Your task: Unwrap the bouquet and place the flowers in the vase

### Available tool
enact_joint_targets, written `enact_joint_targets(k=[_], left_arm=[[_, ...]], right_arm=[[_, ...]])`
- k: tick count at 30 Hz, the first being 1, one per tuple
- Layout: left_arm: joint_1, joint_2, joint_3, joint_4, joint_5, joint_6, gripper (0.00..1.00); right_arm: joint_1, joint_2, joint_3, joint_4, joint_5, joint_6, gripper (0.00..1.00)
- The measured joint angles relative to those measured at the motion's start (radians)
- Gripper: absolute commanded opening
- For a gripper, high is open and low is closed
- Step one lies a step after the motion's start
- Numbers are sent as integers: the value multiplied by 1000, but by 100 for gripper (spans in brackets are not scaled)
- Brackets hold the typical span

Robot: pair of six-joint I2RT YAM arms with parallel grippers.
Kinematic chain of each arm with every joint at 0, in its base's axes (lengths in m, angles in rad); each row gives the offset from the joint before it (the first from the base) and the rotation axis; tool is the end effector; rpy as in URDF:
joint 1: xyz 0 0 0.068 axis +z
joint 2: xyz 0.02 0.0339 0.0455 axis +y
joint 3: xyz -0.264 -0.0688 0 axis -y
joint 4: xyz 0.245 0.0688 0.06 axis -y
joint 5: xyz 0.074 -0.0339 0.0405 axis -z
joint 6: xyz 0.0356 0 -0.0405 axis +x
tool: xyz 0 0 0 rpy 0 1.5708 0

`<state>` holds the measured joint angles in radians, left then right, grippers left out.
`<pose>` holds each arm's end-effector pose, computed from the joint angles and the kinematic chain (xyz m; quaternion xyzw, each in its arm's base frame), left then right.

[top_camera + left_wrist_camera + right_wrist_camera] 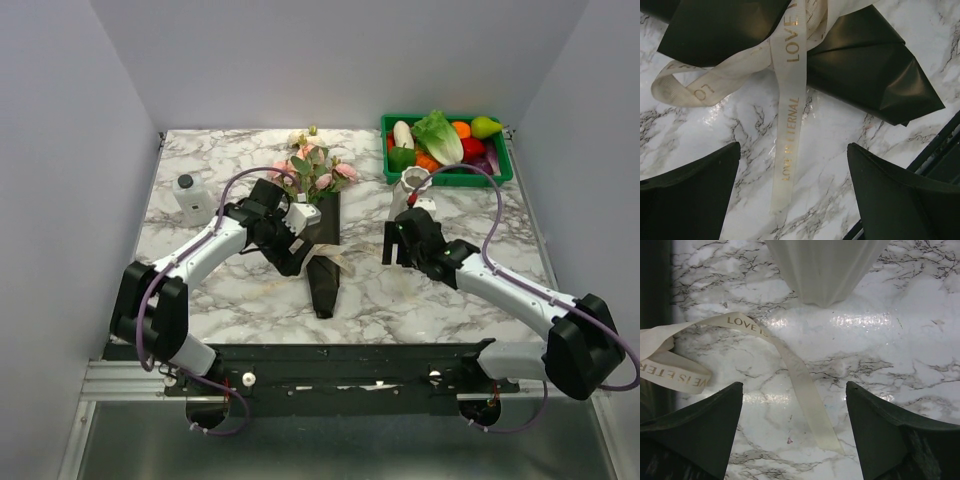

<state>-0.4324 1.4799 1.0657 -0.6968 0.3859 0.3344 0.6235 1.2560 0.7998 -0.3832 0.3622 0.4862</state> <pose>0.2595 -0.1345 0.2369 0.3980 0.8699 -0.1974 0.2142 0.2154 0.1394 0.2306 0.0012 0.9209 0.0423 0.3876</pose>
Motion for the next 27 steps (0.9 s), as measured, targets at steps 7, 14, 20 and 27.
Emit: enact_joint_targets(k=[7,14,20,27], left_arm=[[-15,123,-1,97,-18,3,88],[-22,177,-1,151,-18,21,88],[-30,226,0,168,-19,37,72],[-52,238,-21,226,-63,45,24]], right_arm=[[31,29,3,0,48,0,88],[42,61,30,8,71,-5,88],[52,68,34,16,75,-8,88],[53,68,34,28,75,-8,86]])
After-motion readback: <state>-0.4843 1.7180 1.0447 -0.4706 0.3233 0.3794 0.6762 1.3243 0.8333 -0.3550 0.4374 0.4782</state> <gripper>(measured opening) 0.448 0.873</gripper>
